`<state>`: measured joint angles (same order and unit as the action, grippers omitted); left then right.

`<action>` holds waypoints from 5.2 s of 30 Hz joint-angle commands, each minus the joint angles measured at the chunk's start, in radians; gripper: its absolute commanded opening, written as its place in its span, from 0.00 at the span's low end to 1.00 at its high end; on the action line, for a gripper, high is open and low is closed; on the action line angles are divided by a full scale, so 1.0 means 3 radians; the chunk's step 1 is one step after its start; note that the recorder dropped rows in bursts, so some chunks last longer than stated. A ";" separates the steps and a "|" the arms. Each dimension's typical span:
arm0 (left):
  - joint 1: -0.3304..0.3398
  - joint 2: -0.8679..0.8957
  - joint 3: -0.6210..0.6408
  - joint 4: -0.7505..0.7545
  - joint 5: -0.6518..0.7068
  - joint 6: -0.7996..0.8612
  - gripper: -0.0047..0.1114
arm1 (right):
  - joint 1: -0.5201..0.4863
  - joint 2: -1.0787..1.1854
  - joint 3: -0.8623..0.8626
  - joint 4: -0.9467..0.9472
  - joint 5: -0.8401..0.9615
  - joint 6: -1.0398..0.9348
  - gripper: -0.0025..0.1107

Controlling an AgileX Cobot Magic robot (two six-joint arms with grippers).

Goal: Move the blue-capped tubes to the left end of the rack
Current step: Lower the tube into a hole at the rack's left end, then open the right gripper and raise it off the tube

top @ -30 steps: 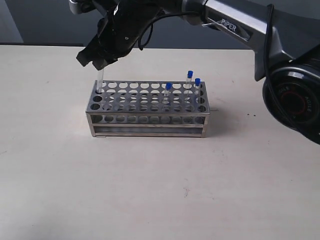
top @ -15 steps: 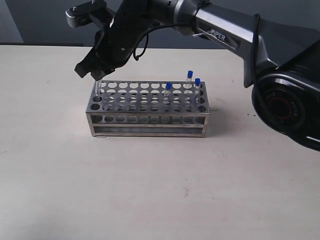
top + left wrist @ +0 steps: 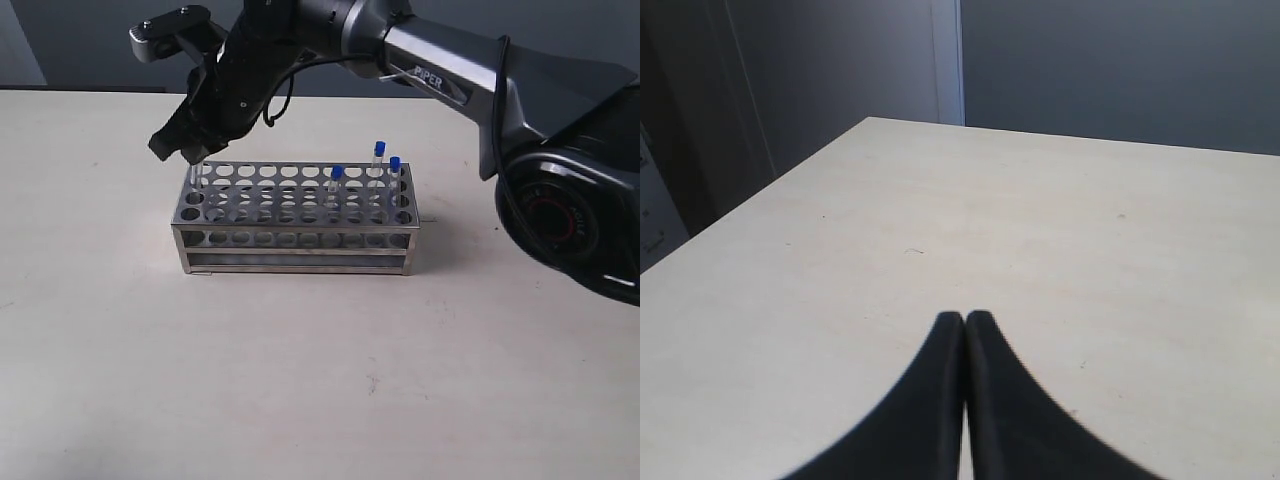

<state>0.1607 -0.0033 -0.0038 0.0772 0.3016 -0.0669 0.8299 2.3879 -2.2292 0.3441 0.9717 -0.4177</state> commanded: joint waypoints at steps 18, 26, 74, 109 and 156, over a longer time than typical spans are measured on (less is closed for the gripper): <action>-0.0016 0.0011 0.0013 -0.0018 -0.0039 -0.0006 0.04 | 0.0026 -0.0267 -0.0003 -0.0334 -0.0246 0.0027 0.02; -0.0016 0.0011 0.0013 -0.0018 -0.0039 -0.0006 0.04 | 0.0026 -0.0204 -0.0003 -0.0501 -0.0363 0.0034 0.02; -0.0016 0.0011 0.0013 -0.0018 -0.0039 -0.0006 0.04 | 0.0026 -0.0200 -0.0003 -0.0459 0.0097 0.0197 0.02; -0.0016 0.0011 0.0013 -0.0018 -0.0039 -0.0006 0.04 | 0.0032 0.0097 -0.0003 -0.0131 -0.0459 0.0172 0.02; -0.0016 0.0011 0.0013 -0.0018 -0.0039 -0.0006 0.04 | 0.0127 0.0151 -0.0003 -0.0319 -0.0416 0.0309 0.37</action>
<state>0.1607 -0.0033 -0.0038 0.0772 0.3016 -0.0669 0.8660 2.4405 -2.2312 0.2349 0.8348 -0.3385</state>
